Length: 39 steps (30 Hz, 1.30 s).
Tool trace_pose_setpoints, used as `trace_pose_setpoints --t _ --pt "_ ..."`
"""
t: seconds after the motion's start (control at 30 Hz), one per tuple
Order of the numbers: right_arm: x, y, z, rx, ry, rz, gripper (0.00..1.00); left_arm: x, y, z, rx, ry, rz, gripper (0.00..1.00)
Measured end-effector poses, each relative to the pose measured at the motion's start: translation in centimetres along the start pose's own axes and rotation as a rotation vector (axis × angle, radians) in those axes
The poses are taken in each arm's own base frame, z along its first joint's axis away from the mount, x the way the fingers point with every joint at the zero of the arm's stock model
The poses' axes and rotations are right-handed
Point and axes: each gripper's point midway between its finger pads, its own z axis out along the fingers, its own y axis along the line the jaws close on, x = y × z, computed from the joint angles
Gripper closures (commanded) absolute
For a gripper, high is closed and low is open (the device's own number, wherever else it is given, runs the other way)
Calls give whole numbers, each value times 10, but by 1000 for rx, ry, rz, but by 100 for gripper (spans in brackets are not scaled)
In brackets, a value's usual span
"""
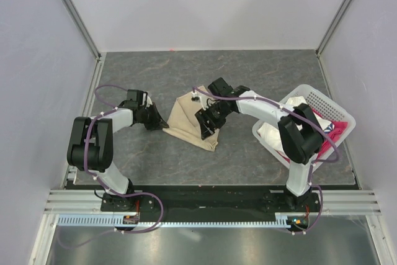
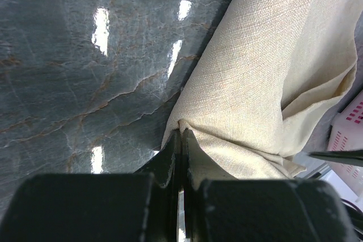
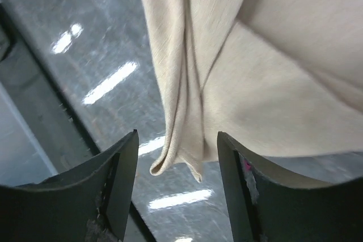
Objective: Fold the napkin, place the utensils inside, and roll it up
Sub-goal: Roll the napkin with the utensil
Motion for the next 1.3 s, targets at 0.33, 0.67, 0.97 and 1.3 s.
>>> trace_pose_setpoints --t 0.33,0.67,0.97,1.3 --pt "-45 69 17 366 -124 -425 34 0 0 0 1 0 0 98" --pt "-45 37 58 634 -76 -557 34 0 0 0 2 1 -1 98" --pt "-43 17 69 678 -35 -596 43 0 0 0 2 1 -1 98" --pt "-47 -7 68 605 -31 -546 68 -1 -2 0 11 1 4 88"
